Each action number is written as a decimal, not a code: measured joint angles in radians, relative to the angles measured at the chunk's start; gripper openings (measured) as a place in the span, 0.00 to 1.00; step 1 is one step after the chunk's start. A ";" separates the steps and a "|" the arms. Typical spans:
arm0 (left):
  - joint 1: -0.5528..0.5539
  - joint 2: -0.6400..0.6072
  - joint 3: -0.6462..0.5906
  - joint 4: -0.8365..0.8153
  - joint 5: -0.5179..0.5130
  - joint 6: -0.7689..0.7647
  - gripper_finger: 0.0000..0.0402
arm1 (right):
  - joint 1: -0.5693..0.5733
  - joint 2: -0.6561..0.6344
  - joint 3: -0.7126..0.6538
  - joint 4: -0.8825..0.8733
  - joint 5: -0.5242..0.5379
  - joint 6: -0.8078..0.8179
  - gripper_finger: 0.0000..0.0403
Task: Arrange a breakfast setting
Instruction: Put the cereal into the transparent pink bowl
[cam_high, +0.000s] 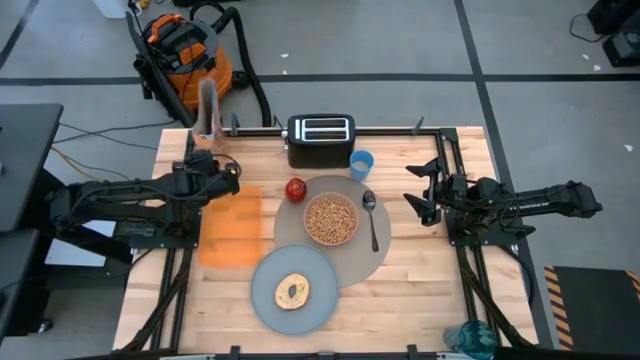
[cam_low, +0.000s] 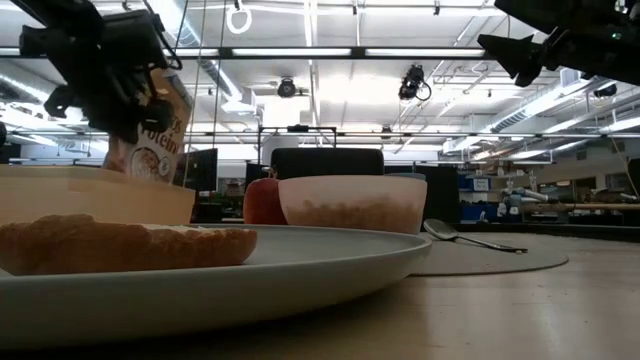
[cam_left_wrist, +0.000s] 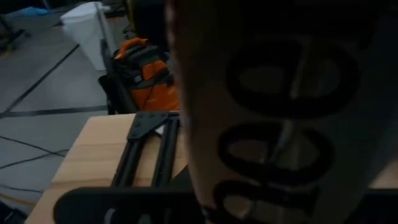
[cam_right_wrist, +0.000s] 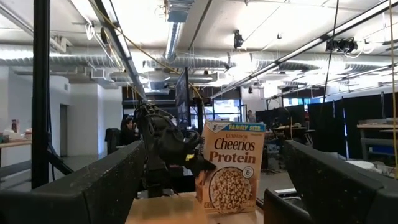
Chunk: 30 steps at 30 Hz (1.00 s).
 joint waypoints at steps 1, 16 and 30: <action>0.005 0.000 -0.002 -0.003 -0.005 -0.006 0.03 | 0.000 0.000 0.000 0.000 0.000 -0.001 0.96; 0.063 0.000 0.057 -0.016 0.152 0.028 0.39 | 0.000 0.000 0.000 -0.026 0.008 0.031 0.96; 0.062 0.000 0.295 -0.106 0.170 0.199 0.68 | 0.000 0.000 0.000 -0.044 0.000 0.041 0.96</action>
